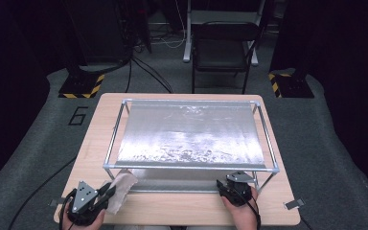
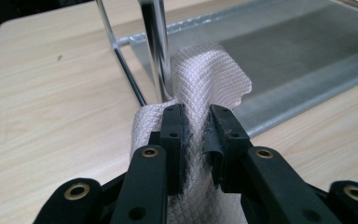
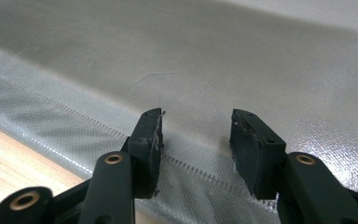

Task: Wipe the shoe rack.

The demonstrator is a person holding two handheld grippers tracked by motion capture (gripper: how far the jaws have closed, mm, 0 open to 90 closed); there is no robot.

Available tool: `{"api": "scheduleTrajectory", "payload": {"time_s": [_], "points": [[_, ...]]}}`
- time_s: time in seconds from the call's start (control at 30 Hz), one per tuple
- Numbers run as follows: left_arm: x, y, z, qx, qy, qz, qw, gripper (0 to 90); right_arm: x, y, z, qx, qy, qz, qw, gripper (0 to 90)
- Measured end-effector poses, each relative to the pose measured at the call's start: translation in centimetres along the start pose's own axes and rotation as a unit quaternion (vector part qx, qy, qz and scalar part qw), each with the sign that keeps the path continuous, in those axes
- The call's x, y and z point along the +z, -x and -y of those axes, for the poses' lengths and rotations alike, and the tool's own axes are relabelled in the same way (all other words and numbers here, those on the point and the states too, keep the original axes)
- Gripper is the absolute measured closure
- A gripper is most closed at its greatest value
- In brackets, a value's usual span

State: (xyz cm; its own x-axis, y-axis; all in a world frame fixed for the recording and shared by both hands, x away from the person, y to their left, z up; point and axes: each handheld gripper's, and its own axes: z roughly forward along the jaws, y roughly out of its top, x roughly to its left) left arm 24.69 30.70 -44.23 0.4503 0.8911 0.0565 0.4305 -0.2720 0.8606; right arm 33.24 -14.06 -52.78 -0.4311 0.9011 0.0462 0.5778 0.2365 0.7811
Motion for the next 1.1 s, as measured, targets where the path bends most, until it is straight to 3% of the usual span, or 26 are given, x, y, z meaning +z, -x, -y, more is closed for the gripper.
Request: {"api": "scheduleTrajectory", "payload": {"time_s": [0.37,0.53,0.83,0.93,0.97,1.1], "points": [[-1.8,-0.6,-1.7,0.003,0.020,-0.008,0.9998,76.2,0.0,0.0,0.0,0.000,0.000,0.001,1.0000,53.6],[-1.1,-0.7,-0.9,-0.006,0.016,-0.002,0.9998,76.2,0.0,0.0,0.0,0.000,0.000,0.001,1.0000,53.6],[1.6,-0.9,1.8,-0.029,-0.018,0.009,0.9994,76.2,0.0,0.0,0.0,0.000,0.000,0.002,1.0000,53.7],[1.8,-1.0,1.9,-0.030,-0.012,0.004,0.9995,76.3,0.1,0.0,0.0,-0.003,0.004,0.003,1.0000,53.8],[1.6,-1.0,1.7,-0.027,-0.019,0.007,0.9994,76.3,0.0,-0.2,0.0,0.010,0.000,0.002,0.9999,53.8],[0.7,-1.0,0.9,-0.022,-0.006,0.003,0.9997,76.3,0.0,-0.2,0.0,0.010,0.000,0.002,0.9999,53.8]]}}
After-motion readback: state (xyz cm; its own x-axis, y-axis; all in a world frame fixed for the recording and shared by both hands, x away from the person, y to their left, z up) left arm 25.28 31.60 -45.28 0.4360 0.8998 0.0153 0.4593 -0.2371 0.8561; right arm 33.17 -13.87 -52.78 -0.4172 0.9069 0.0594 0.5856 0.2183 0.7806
